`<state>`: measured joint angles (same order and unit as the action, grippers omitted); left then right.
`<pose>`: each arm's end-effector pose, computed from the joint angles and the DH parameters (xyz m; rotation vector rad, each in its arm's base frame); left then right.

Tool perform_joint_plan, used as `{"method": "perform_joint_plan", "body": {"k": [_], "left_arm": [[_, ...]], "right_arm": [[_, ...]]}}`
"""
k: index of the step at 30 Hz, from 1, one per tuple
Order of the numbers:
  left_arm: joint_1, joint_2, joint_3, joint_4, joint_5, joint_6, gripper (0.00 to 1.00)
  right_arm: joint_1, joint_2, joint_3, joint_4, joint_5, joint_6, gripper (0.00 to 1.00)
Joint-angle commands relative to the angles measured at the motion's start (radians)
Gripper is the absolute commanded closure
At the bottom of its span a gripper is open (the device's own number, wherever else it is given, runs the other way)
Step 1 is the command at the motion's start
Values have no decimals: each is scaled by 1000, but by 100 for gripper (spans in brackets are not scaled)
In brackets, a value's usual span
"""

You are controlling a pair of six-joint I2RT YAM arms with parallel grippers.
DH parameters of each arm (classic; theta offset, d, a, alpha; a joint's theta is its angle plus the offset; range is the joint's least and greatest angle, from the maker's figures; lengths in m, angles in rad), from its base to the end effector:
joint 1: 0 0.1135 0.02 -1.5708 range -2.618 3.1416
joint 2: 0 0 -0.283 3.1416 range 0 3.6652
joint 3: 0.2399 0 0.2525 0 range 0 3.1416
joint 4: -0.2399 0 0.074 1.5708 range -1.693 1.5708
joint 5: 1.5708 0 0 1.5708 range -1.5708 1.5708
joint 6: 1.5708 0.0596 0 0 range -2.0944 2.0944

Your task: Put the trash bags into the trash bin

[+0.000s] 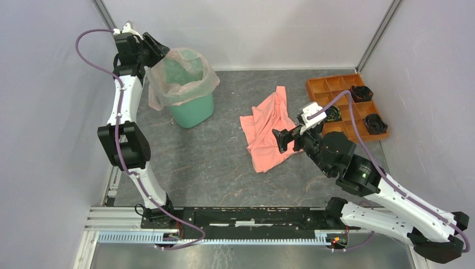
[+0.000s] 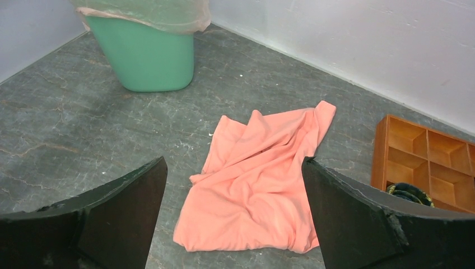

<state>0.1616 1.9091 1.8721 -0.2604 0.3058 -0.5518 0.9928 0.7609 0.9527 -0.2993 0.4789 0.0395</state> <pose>0.4829 0.0605 0.3930 -0.4554 1.8354 -0.5534 0.1162 0.1278 0.4007 -0.4333 1.6233 0.3788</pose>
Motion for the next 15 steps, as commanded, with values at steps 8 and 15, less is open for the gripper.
{"method": "perform_joint_plan", "body": {"k": [8,15], "left_arm": [[8,-138,136,-132,18,-2,32],[3,-366,21,-68,166,-56,22]], "right_arm": [[-4,-5,27,30,2,6,2],[-4,-8,120,-37,51,12,2]]}}
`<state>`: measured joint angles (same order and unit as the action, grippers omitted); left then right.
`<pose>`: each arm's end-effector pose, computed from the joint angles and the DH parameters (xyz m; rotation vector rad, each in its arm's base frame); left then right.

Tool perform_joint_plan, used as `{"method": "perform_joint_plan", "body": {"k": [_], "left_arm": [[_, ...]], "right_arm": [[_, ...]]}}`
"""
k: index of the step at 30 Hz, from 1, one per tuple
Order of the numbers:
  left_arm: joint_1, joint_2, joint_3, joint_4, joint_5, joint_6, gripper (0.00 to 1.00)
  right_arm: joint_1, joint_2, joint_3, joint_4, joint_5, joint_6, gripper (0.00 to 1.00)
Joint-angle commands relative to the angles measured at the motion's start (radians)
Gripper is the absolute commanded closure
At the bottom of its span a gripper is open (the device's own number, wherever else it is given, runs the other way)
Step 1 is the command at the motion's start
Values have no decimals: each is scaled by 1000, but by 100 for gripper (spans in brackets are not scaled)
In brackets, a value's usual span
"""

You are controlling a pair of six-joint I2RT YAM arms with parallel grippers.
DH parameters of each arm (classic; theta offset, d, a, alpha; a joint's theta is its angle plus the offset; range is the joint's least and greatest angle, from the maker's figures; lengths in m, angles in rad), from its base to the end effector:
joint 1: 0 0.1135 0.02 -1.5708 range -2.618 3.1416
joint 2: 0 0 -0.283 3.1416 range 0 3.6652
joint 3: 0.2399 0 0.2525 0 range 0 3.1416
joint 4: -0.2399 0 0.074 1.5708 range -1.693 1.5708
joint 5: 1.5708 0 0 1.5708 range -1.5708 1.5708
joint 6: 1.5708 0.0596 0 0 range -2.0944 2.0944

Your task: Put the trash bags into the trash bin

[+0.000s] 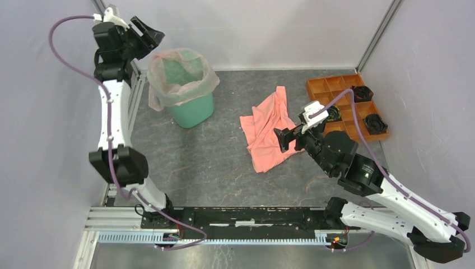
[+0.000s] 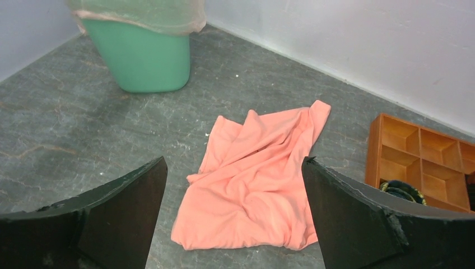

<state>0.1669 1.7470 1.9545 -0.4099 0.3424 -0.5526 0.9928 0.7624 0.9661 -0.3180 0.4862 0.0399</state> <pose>0.4222 0.0508 0.4752 -0.3918 1.7549 -0.5805 0.1158 0.1266 0.4029 -0.4312 1.6290 0.3696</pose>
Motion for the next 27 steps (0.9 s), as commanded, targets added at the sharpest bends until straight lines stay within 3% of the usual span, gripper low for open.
{"method": "perform_joint_plan", "body": {"k": [1,4,7,13,21,27], "left_arm": [[-14,-268,-133,137,165,-73,18],[-107,-456,-274,127,61,-18,5],[-215,-591,-342,72,-35,84,0],[-225,-765,-469,90,88,112,0],[-225,-854,-487,49,38,173,0],[-224,-834,-504,49,38,153,0]], "right_arm": [[-2,-7,129,-38,56,15,2],[-2,-13,181,-57,77,1,2],[-1,-18,227,-63,104,-20,2],[-2,-6,324,-97,129,-32,2],[-2,-27,314,-77,135,-64,2],[-2,-39,234,-69,147,-56,2]]}}
